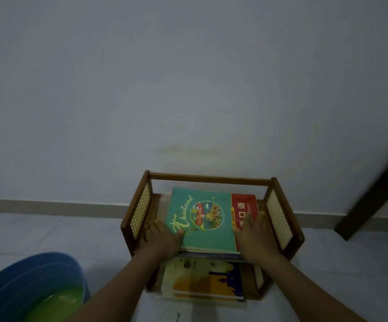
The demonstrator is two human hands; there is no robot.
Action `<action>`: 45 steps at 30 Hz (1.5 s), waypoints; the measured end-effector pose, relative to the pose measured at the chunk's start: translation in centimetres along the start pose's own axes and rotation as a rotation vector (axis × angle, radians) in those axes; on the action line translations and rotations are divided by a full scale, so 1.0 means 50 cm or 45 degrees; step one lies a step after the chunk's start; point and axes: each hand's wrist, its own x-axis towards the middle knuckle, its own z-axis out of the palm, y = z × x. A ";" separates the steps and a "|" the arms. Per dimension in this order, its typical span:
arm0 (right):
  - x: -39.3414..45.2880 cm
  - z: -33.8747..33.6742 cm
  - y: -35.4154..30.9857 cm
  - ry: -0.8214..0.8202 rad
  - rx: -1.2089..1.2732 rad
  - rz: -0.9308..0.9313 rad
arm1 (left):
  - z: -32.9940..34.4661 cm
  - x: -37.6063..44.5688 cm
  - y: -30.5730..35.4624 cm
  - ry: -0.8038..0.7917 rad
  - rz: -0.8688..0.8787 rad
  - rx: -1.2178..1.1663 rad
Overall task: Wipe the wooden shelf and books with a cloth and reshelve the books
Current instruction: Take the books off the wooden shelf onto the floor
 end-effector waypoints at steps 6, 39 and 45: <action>0.029 -0.003 -0.001 0.194 0.423 0.143 | -0.011 0.023 0.030 0.096 0.091 -0.234; -0.317 0.153 0.086 0.317 1.393 0.311 | 0.023 -0.257 -0.193 -0.237 0.213 -0.820; -0.367 0.310 0.142 0.222 1.255 0.410 | 0.134 -0.284 -0.287 -0.323 0.047 -0.611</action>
